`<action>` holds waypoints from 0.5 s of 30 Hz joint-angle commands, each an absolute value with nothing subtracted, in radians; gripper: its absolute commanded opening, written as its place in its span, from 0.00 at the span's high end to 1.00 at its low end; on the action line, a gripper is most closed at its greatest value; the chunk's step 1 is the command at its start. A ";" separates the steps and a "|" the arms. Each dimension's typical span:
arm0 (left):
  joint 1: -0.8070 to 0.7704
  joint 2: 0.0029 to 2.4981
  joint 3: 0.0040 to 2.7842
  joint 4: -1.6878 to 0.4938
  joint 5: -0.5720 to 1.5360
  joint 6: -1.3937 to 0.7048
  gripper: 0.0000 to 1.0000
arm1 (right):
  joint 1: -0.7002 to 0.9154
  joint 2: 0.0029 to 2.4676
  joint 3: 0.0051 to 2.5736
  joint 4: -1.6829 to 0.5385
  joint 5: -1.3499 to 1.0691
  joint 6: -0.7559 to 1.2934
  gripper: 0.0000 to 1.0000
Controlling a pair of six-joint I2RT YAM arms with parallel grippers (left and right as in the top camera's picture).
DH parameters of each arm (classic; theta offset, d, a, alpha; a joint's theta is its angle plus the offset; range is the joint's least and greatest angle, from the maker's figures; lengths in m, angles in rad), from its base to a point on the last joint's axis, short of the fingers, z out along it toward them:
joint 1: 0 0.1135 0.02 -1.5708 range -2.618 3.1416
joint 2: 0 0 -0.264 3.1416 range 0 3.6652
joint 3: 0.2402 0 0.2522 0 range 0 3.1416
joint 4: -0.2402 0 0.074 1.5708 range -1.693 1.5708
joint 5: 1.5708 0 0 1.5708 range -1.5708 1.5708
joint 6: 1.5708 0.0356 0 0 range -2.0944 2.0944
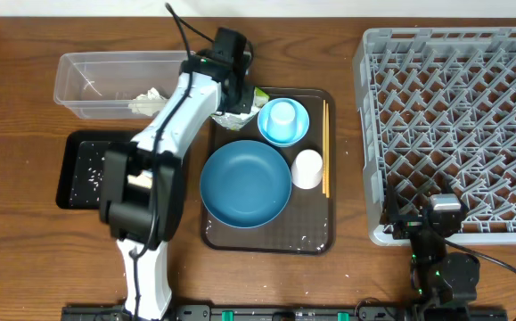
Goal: Sort waste into correct bins and load items into the dishwasher rack
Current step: 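Move the left gripper back to the brown tray and grasp the second tissue, then carry the tissue left and release it into the clear container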
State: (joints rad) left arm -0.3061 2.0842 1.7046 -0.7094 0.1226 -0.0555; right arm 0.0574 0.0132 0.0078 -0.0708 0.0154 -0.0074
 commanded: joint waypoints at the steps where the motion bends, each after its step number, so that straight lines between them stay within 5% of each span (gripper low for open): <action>1: -0.308 2.001 1.699 -0.722 0.227 -0.074 0.94 | 0.046 0.013 0.006 -0.074 0.018 0.007 0.01; 15: -0.295 1.921 1.699 -0.730 0.270 -0.111 0.94 | 0.046 0.012 0.006 -0.074 0.018 0.007 0.01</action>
State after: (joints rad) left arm -0.3084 1.9671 1.7039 -0.7483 0.2619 -0.1013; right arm 0.0574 0.0132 0.0078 -0.0708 0.0154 -0.0071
